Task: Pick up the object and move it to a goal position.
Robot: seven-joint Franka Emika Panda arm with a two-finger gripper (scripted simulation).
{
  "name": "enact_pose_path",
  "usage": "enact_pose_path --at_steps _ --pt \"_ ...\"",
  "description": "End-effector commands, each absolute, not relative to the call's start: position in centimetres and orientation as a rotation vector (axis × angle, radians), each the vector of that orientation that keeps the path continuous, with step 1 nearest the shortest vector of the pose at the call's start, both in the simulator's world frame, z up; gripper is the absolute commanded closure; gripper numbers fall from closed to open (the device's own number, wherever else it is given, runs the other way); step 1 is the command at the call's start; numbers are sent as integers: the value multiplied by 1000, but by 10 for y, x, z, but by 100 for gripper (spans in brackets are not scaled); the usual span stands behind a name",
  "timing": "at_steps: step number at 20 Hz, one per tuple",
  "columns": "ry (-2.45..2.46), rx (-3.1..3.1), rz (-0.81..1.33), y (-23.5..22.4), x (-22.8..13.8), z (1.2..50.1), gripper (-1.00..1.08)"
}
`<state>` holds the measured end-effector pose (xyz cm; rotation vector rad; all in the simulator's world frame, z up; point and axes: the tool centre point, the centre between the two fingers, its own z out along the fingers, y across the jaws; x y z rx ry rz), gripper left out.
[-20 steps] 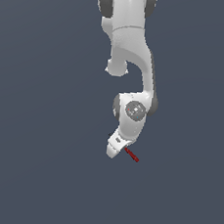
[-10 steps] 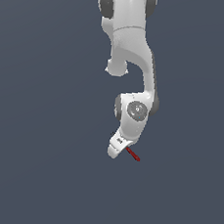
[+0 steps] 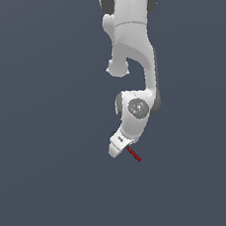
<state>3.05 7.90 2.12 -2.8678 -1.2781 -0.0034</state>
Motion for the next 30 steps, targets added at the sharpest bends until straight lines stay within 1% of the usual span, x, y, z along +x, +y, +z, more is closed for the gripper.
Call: enact_pose_path --at_steps 1,10,30 --pt "-1278 -2869 -5 77 27 31 108" --pt "-1277 -2871 -3 65 4 87 108" --pt "-1272 -2872 -1 27 -65 272 108"
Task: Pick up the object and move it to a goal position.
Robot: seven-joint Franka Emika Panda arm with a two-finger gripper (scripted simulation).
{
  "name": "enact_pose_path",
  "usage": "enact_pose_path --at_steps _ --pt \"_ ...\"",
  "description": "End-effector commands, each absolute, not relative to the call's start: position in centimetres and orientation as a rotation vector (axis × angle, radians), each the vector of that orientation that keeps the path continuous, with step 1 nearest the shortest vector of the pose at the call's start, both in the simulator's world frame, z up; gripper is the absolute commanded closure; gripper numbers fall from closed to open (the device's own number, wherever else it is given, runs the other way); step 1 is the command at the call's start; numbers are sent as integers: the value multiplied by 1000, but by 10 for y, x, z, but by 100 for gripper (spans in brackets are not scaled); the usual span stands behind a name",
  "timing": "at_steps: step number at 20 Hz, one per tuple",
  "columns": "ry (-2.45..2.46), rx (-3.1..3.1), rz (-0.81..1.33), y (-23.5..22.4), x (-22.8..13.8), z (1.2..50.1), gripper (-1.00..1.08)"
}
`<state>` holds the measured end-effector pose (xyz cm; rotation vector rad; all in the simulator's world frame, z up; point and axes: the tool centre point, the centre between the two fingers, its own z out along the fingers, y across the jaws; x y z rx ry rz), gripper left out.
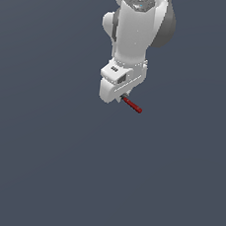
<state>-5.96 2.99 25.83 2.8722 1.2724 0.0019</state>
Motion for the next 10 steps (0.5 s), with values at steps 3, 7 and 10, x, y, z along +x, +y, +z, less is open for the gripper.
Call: enact_pose_path --at_steps 3,7,10 --pt "1272 2874 2 23 -73 295 108" --pt "1271 2874 2 18 -81 320 108" --pt "1271 2874 1 15 -84 332 108"
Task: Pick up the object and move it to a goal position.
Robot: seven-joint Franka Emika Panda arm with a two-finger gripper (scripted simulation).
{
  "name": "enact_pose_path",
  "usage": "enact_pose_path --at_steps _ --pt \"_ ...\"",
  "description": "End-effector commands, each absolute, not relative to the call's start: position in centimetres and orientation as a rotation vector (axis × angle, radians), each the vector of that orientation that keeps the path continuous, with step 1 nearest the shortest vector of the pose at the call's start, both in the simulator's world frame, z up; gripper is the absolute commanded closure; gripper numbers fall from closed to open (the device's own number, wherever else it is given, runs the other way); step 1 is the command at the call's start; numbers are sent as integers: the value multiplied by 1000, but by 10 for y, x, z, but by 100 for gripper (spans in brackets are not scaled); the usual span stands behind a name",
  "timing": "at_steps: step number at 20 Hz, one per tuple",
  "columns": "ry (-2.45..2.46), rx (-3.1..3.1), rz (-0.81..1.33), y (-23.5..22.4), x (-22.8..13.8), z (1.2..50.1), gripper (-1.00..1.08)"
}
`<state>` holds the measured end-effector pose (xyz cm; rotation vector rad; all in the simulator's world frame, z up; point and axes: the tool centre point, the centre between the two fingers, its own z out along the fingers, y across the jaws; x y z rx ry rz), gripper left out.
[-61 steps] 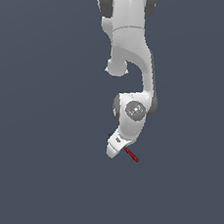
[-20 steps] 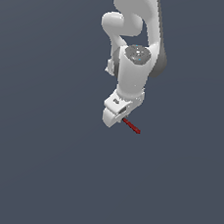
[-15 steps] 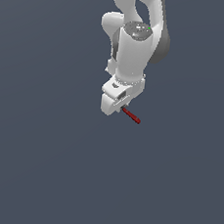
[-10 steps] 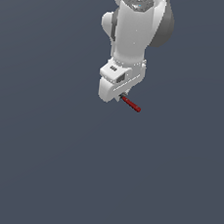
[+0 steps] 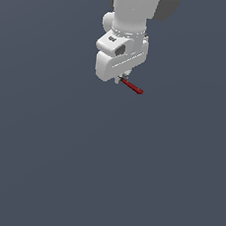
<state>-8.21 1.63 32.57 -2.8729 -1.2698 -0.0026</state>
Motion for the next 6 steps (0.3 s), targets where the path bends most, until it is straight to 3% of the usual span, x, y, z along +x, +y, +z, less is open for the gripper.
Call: enact_pose_path --at_steps 1,6 --pt "-1270 -2872 -1 14 -85 335 108" --pt "-1269 -2873 -1 13 -87 342 108"
